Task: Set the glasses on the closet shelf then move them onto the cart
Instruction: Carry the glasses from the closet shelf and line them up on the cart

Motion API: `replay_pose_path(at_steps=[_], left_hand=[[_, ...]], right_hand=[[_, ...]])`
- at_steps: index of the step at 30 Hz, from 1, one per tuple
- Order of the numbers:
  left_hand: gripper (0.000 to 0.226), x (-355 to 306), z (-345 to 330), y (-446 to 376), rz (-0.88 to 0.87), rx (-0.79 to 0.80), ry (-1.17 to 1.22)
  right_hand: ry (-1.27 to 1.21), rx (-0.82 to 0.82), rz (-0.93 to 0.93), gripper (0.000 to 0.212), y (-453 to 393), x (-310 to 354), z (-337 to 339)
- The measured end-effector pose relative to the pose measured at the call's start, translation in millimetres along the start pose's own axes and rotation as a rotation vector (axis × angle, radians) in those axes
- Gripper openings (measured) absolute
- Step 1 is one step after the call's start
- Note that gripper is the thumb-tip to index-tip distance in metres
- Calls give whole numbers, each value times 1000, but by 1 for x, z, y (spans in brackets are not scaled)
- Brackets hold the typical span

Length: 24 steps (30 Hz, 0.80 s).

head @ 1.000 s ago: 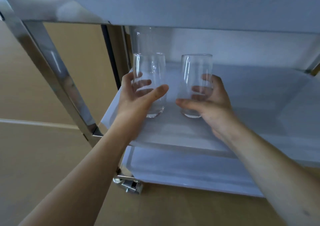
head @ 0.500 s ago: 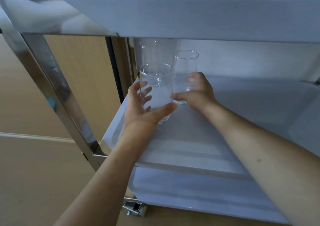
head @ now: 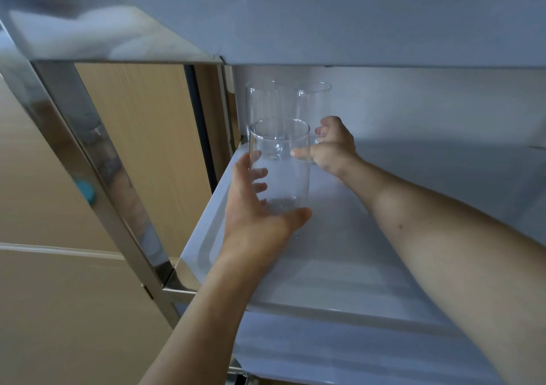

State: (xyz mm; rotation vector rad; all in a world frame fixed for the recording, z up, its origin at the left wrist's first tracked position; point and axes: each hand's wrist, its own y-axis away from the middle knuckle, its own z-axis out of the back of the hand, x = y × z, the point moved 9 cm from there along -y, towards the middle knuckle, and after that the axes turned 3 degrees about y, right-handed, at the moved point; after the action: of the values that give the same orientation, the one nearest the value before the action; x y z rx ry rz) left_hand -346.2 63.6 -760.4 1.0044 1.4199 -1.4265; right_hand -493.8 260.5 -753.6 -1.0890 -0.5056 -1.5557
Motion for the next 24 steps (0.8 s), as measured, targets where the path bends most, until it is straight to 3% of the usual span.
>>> replay_pose_path(at_steps=[19, 24], left_hand=[[96, 4, 0, -4, -20, 19, -47], [97, 3, -1, -4, -10, 17, -32]], right_hand=[[96, 99, 3, 108, 9, 9, -5], [151, -6, 46, 94, 32, 14, 30]])
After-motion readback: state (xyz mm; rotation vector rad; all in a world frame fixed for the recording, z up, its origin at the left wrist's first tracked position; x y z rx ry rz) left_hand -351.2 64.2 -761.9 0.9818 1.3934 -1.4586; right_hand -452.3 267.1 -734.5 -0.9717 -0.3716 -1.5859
